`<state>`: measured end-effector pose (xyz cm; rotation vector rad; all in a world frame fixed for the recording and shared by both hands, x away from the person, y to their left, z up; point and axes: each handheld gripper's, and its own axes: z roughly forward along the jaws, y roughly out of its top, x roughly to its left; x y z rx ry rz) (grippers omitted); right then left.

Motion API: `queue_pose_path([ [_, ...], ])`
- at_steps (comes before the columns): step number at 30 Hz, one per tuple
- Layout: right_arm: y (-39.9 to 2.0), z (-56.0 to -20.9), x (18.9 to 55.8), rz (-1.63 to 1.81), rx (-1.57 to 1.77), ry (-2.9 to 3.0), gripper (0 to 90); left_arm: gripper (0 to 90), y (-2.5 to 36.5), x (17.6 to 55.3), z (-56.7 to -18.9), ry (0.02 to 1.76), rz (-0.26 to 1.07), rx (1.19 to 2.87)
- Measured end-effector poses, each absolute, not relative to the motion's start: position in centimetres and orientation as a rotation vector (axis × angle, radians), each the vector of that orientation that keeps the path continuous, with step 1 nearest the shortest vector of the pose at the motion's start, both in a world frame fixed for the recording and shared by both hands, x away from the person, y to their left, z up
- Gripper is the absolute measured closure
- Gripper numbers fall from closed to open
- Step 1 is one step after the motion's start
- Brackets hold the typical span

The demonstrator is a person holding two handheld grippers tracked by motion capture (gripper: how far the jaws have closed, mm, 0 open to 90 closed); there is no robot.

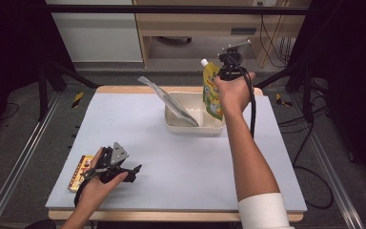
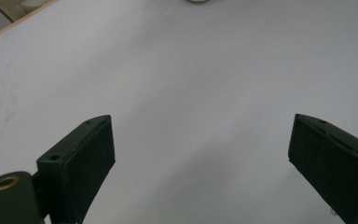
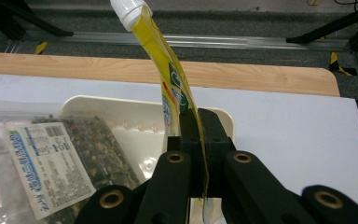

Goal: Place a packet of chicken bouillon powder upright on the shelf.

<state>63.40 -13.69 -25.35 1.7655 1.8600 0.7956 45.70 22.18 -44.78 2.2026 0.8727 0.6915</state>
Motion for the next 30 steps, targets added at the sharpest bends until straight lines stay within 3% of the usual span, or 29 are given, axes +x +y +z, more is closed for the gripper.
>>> queue_pose_path([
  [12, -11.4, -26.4, 63.3, 0.844, 1.775, 1.854, 90.0, 7.0, 22.1, 45.6, -44.8, 0.866, 0.690, 2.206],
  [30, -13.0, -29.9, 62.3, 0.954, 1.781, 1.799, 90.0, 7.0, 22.0, 45.6, -44.9, 0.868, 0.691, 2.207],
])
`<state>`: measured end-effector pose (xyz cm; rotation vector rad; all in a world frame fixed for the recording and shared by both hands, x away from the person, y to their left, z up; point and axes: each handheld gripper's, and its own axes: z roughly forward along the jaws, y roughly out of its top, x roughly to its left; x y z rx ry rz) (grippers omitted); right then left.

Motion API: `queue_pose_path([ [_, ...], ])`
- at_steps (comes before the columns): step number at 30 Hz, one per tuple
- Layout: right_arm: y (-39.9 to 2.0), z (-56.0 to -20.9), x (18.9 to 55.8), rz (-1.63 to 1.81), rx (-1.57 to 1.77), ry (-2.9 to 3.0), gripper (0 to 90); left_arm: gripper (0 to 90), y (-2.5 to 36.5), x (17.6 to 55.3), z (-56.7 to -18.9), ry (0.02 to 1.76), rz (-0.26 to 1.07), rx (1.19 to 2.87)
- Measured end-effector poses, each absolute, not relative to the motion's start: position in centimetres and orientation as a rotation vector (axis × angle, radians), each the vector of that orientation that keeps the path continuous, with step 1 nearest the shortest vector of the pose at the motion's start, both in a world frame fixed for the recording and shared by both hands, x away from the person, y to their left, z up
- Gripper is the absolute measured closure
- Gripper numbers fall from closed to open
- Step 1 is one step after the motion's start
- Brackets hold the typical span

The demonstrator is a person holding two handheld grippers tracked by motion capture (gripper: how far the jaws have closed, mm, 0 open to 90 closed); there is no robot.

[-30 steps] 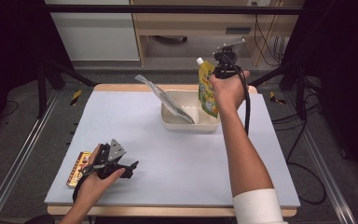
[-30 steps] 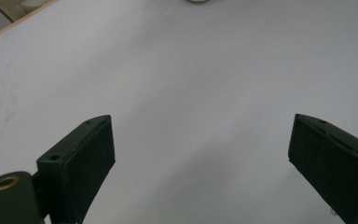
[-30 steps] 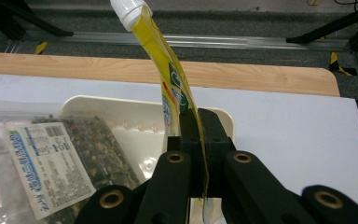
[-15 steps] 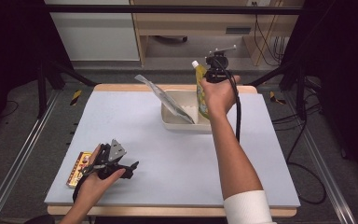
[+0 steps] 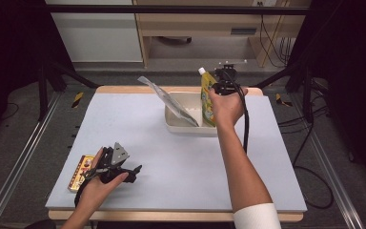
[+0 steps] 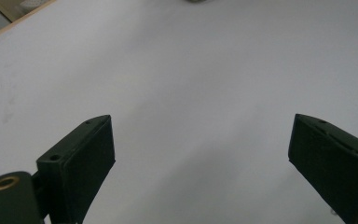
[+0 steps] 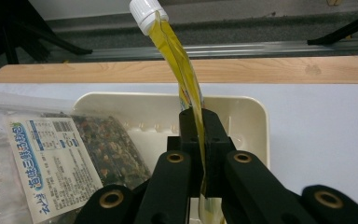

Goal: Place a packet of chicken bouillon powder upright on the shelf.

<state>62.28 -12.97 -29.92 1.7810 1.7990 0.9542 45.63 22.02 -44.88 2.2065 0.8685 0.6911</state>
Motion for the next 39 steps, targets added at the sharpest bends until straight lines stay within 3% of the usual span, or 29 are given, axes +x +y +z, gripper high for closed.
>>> queue_pose_path([
  [17, -14.1, -31.5, 60.5, 0.982, 1.708, 1.832, 89.3, 7.0, 22.0, 45.6, -44.8, 0.863, 0.699, 2.217],
  [28, -14.5, -32.2, 59.5, 1.080, 1.588, 1.864, 67.7, 6.9, 22.1, 45.7, -44.8, 0.855, 0.711, 2.217],
  [39, -14.8, -32.5, 56.2, 1.131, 1.428, 1.853, 61.9, 6.8, 22.1, 45.7, -44.8, 0.852, 0.714, 2.222],
])
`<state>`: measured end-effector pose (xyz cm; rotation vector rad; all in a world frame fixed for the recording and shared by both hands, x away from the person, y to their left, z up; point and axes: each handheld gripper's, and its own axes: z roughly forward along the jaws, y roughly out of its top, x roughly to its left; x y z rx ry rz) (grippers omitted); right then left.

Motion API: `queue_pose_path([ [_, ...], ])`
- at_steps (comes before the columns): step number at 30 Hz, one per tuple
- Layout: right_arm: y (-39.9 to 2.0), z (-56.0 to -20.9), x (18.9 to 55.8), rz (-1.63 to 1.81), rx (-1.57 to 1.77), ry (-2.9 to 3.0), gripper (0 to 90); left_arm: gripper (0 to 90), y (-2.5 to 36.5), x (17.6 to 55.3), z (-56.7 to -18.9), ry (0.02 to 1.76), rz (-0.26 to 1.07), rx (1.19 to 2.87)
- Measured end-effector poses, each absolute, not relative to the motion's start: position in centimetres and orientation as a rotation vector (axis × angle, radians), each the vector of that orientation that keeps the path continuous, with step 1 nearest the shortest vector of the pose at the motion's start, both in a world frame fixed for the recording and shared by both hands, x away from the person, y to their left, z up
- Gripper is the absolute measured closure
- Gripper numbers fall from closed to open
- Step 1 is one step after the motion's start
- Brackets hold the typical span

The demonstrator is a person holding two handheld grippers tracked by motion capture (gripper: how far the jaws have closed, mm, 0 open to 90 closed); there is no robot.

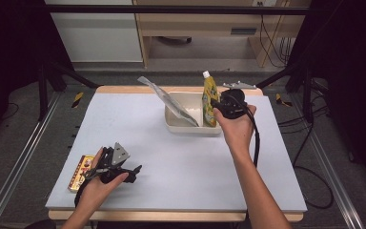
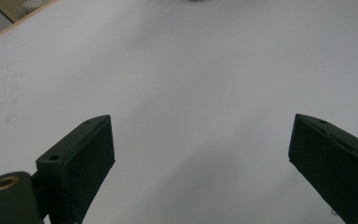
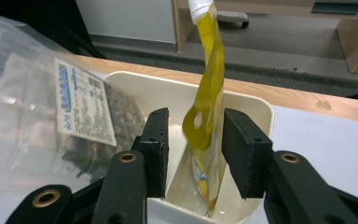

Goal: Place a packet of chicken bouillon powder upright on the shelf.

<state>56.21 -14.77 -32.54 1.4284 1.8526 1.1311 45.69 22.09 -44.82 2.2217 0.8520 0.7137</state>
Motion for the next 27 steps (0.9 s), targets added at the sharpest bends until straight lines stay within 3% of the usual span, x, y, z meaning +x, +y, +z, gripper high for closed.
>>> queue_pose_path([
  [21, -15.4, -36.0, 51.5, 1.181, 1.355, 1.852, 58.4, 6.1, 22.3, 45.7, -44.7, 0.870, 0.696, 2.220],
  [27, -16.0, -38.0, 50.4, 1.178, 1.354, 1.870, 51.8, 6.1, 22.6, 45.7, -44.5, 0.890, 0.695, 2.219],
])
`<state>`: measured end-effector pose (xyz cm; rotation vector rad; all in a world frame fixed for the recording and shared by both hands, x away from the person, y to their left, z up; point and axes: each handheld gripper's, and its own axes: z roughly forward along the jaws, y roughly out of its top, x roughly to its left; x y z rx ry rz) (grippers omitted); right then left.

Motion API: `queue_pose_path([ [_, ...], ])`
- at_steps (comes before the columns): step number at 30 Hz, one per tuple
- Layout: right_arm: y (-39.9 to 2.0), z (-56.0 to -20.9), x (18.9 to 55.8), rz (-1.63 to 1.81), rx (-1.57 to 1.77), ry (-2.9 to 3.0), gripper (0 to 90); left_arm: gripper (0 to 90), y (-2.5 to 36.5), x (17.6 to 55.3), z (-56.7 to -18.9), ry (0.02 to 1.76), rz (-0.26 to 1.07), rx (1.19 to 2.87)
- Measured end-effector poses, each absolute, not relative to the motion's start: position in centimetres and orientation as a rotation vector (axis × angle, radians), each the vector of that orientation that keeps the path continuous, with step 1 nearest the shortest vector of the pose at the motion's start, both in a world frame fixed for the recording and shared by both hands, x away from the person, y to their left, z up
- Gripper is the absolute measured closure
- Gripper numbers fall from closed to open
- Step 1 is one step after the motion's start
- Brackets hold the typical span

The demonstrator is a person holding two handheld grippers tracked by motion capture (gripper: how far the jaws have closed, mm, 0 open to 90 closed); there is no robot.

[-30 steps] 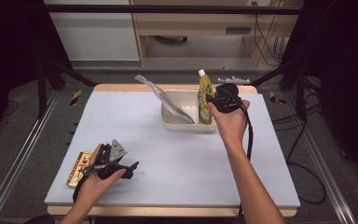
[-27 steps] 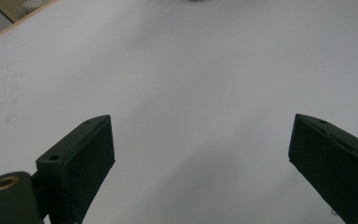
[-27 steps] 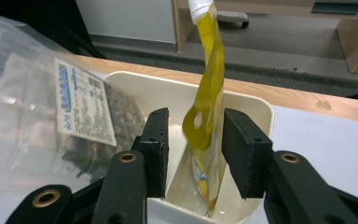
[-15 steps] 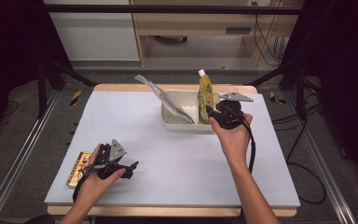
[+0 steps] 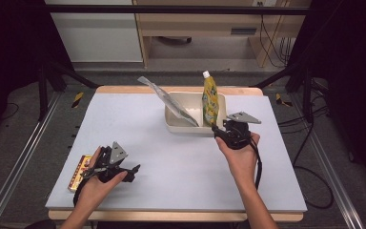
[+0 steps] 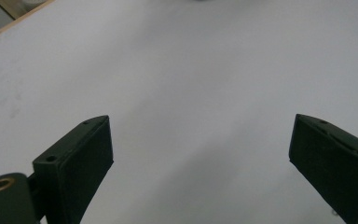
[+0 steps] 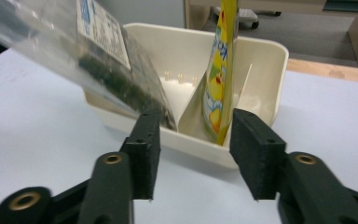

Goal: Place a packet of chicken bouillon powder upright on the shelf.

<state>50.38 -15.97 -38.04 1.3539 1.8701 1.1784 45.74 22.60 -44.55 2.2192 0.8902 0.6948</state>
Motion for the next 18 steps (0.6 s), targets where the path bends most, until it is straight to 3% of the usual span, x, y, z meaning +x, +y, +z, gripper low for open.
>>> queue_pose_path([
  [9, -17.0, -40.8, 49.3, 1.130, 1.344, 1.898, 28.4, 6.3, 24.0, 46.0, -43.8, 0.956, 0.720, 2.198],
  [18, -17.4, -42.8, 48.9, 1.052, 1.334, 1.958, 14.7, 6.2, 25.7, 45.9, -42.6, 1.054, 0.770, 2.161],
])
